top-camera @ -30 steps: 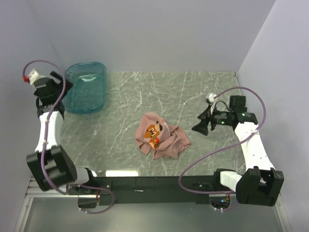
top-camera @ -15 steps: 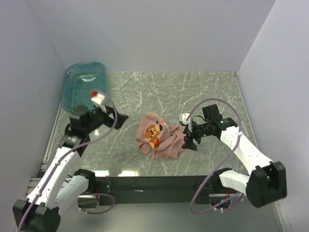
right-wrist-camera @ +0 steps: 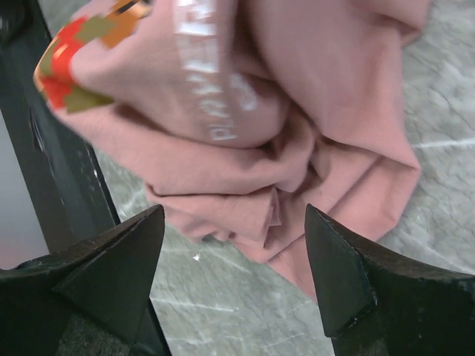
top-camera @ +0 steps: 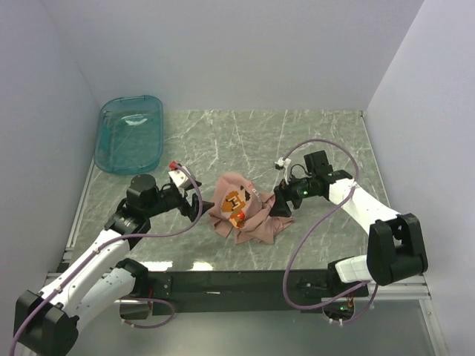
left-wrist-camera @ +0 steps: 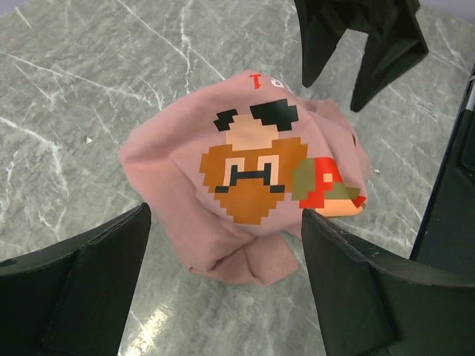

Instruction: Fold and stack the t-shirts

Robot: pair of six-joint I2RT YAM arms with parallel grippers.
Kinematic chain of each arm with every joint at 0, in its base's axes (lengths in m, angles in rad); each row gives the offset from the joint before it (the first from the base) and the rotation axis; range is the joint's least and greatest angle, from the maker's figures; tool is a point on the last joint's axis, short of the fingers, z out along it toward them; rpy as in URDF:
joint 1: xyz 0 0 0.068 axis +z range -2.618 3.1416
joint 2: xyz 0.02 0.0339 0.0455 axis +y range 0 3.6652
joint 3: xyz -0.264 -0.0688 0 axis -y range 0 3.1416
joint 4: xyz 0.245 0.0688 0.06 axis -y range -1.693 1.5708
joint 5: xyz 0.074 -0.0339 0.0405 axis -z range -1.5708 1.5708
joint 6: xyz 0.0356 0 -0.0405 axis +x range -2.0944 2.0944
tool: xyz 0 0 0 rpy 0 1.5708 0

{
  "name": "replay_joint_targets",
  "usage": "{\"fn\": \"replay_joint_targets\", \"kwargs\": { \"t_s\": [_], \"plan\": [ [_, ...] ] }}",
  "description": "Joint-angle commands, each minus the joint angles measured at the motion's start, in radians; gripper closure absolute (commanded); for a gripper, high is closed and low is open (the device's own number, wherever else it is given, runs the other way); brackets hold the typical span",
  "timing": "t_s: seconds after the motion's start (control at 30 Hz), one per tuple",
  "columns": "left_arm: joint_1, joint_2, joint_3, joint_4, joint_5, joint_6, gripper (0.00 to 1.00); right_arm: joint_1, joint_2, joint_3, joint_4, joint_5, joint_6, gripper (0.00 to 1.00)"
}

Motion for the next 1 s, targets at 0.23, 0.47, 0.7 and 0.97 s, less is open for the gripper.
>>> {"fn": "replay_joint_targets", "kwargs": {
  "t_s": [0.23, 0.47, 0.7, 0.97],
  "plan": [
    [-0.016, -0.043, -0.001, 0.043, 0.004, 0.019, 0.12, -0.024, 0.074, 0.038, 0.056, 0.058, 0.158, 0.27],
    [-0.025, -0.043, -0.001, 0.033, -0.005, 0.021, 0.12, -0.021, 0.145, 0.068, -0.036, 0.044, 0.114, 0.37],
    [-0.028, -0.029, 0.002, 0.032, 0.009, 0.018, 0.12, -0.009, 0.178, 0.128, -0.144, -0.029, 0.034, 0.76],
    [-0.028, 0.058, 0.036, 0.082, 0.032, 0.027, 0.12, -0.012, 0.1, 0.18, -0.214, -0.062, -0.043, 1.0]
  ]
}}
